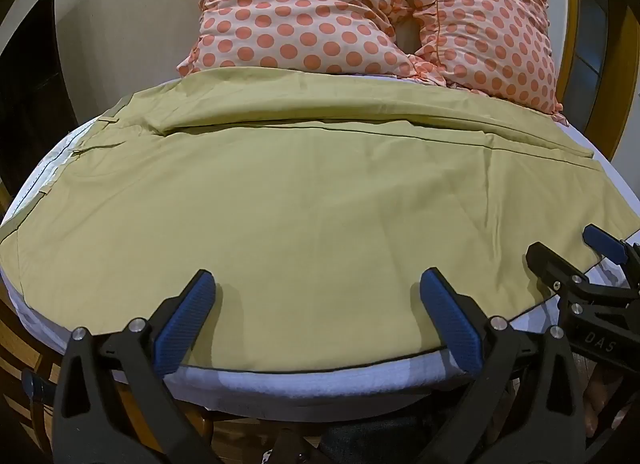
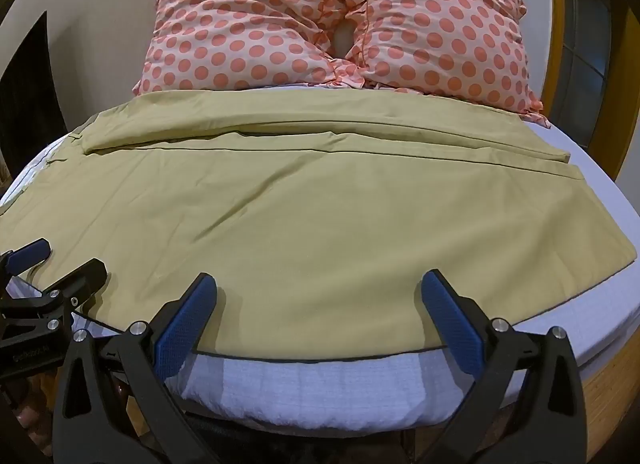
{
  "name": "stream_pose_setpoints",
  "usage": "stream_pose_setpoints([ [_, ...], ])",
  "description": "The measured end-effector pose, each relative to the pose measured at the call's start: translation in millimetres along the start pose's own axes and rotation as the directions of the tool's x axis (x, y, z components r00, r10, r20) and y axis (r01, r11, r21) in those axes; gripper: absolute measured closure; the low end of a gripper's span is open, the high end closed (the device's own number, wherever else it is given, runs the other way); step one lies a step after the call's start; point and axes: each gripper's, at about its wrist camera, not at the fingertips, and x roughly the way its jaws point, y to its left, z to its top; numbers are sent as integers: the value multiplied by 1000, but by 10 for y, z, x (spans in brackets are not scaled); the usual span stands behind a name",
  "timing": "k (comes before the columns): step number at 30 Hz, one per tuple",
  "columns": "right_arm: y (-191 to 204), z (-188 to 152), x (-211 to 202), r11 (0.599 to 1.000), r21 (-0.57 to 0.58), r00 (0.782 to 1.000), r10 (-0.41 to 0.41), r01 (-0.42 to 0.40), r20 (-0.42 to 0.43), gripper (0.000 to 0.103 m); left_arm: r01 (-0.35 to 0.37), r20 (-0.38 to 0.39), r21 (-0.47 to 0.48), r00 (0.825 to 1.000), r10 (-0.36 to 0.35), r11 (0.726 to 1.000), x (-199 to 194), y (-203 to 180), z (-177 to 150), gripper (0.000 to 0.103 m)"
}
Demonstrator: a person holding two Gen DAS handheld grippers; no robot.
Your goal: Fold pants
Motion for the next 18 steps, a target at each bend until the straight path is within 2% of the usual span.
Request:
stream_pose_setpoints([
  [18,1,0,0,1000,-1,1000,0,0,3,1,-1,2,1,1000,1,1000,0,0,0,2],
])
